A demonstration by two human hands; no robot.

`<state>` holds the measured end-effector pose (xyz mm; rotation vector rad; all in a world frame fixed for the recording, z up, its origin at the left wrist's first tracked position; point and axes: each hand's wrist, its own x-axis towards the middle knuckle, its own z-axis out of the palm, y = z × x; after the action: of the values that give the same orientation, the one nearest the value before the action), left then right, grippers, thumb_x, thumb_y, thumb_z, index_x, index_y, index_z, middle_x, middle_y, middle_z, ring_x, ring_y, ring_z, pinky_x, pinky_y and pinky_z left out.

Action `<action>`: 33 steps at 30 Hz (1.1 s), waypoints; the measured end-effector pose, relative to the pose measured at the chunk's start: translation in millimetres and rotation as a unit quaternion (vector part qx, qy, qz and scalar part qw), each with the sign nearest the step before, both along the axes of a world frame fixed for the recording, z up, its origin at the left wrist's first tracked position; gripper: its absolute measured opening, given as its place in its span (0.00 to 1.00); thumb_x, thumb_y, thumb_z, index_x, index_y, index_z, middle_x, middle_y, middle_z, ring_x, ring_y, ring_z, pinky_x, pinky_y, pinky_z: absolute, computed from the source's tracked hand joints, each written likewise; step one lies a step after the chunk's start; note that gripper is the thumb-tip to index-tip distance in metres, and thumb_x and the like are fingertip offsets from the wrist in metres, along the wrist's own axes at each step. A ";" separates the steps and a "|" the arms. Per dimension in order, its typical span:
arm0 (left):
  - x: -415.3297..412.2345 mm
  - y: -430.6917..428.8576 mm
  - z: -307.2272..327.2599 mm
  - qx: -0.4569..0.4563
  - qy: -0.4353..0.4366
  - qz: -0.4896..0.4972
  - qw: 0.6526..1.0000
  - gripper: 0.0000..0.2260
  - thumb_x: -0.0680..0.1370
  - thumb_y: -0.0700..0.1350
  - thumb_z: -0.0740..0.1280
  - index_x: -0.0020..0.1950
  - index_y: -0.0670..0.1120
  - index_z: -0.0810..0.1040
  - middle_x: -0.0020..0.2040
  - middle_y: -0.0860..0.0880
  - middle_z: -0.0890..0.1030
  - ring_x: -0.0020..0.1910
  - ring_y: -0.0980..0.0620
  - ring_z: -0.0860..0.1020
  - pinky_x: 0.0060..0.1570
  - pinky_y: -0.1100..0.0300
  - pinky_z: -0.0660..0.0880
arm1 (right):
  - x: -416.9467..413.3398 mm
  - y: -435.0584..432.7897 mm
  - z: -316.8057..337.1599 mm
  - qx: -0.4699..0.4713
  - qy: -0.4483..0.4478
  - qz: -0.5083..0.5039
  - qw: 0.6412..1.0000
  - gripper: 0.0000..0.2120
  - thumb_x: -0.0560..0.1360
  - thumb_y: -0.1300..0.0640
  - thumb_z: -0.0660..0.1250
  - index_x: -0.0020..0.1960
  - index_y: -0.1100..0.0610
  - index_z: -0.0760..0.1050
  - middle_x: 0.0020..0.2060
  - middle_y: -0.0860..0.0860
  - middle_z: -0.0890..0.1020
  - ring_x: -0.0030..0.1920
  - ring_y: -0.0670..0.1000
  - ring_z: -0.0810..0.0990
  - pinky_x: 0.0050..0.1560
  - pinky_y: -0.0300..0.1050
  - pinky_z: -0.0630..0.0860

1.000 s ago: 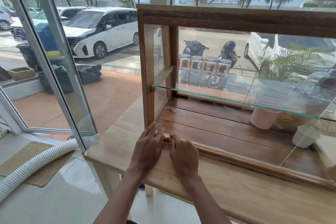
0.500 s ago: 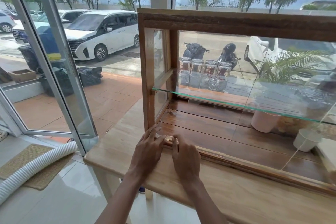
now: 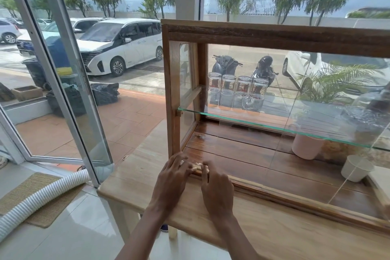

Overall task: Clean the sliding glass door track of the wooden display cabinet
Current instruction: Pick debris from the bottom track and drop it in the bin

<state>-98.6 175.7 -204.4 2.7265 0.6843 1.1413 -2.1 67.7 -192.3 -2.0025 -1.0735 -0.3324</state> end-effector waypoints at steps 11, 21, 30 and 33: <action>-10.1 -7.7 3.2 0.028 -0.017 0.036 0.999 0.12 0.82 0.50 0.57 0.50 0.48 0.79 0.49 0.51 0.79 0.52 0.51 0.76 0.48 0.58 0.77 | -4.0 -2.2 3.1 -0.003 -0.015 0.024 1.000 0.04 0.82 0.55 0.63 0.54 0.54 0.76 0.33 0.55 0.85 0.36 0.60 0.85 0.30 0.49 0.73; -56.2 -23.9 -0.2 -0.021 -0.065 0.089 0.994 0.10 0.80 0.49 0.64 0.49 0.46 0.82 0.45 0.51 0.83 0.47 0.50 0.77 0.46 0.56 0.77 | -20.0 -9.1 2.0 0.021 0.004 0.039 0.999 0.03 0.80 0.57 0.64 0.52 0.55 0.75 0.29 0.54 0.83 0.31 0.58 0.83 0.28 0.48 0.74; -185.4 -8.1 -3.3 -0.050 -0.045 0.191 0.979 0.03 0.78 0.42 0.71 0.50 0.44 0.82 0.47 0.47 0.84 0.48 0.46 0.80 0.44 0.51 0.79 | -132.5 28.0 0.0 0.060 0.074 0.184 0.978 0.03 0.80 0.55 0.66 0.50 0.54 0.77 0.29 0.43 0.75 0.26 0.45 0.73 0.29 0.36 0.69; -236.9 -15.7 -20.8 -0.060 -0.031 0.251 0.966 0.03 0.79 0.45 0.70 0.50 0.47 0.82 0.45 0.49 0.83 0.47 0.46 0.79 0.40 0.52 0.78 | -174.9 32.9 -17.4 0.026 0.110 0.227 0.967 0.05 0.80 0.54 0.67 0.50 0.56 0.77 0.30 0.46 0.78 0.28 0.46 0.74 0.29 0.34 0.65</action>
<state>-335.5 160.0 -225.2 2.4689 1.4386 1.2132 -177.1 100.5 -209.6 -1.6401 -1.3199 0.1004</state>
